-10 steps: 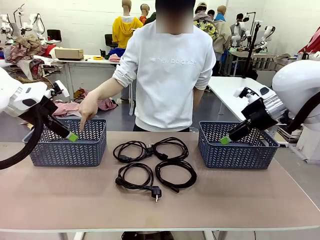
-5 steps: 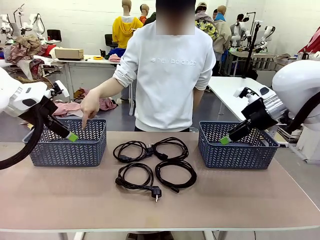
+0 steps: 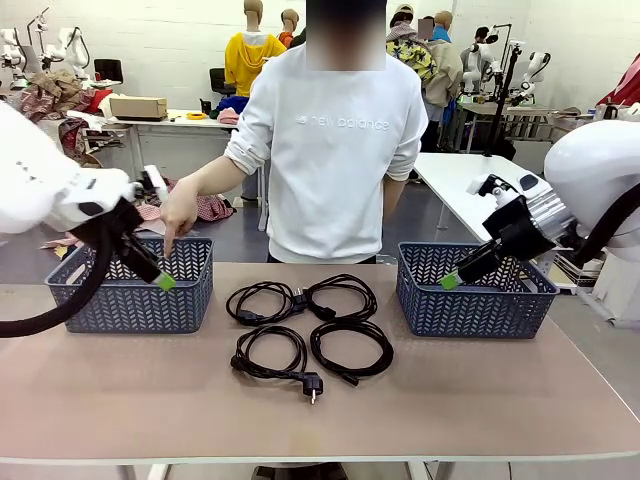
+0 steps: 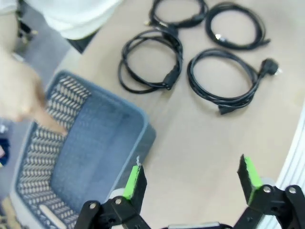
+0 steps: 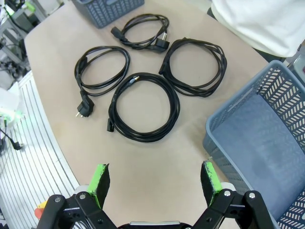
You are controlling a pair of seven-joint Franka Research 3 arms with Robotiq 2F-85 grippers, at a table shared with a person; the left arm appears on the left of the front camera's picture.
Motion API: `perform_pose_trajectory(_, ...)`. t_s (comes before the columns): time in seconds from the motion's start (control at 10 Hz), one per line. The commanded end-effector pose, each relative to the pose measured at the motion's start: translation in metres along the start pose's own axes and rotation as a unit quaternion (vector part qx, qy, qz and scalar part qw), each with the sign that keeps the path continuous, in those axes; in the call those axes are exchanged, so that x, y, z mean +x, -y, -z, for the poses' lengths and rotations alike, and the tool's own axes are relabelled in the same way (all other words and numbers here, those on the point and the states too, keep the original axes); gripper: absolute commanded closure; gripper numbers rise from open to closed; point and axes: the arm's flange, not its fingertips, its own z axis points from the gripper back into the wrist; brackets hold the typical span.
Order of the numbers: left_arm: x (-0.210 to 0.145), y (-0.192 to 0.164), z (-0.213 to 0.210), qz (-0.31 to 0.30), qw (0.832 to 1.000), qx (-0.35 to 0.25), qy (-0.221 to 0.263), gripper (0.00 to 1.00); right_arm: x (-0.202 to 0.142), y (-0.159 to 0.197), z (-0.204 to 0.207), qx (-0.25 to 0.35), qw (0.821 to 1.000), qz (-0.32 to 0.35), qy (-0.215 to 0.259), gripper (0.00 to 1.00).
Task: Organize the cables according to human instructions.
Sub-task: Pick up a bundle of cables and place it in the basket indicated by the human.
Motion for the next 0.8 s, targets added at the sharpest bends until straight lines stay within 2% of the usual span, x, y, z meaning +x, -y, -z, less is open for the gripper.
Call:
perform_pose_trajectory(0.0, 0.028, 0.002, 0.019, 0.065, 0.997, -0.013, -0.039, 0.0, 0.001, 0.003, 0.001, 0.007, 1.0, -0.006, 0.01, 0.0)
perform_pose_trajectory(0.4, 0.07, 0.038, 0.084, 0.159, 0.979, -0.07, -0.103, 0.0, 0.001, 0.003, 0.001, 0.007, 1.0, -0.006, 0.01, 0.0)
perform_pose_trajectory(0.7, 0.078, 0.064, 0.119, 0.189, 0.969, -0.099, -0.128, 0.0, 0.001, 0.003, 0.001, 0.007, 1.0, -0.006, 0.01, 0.0)
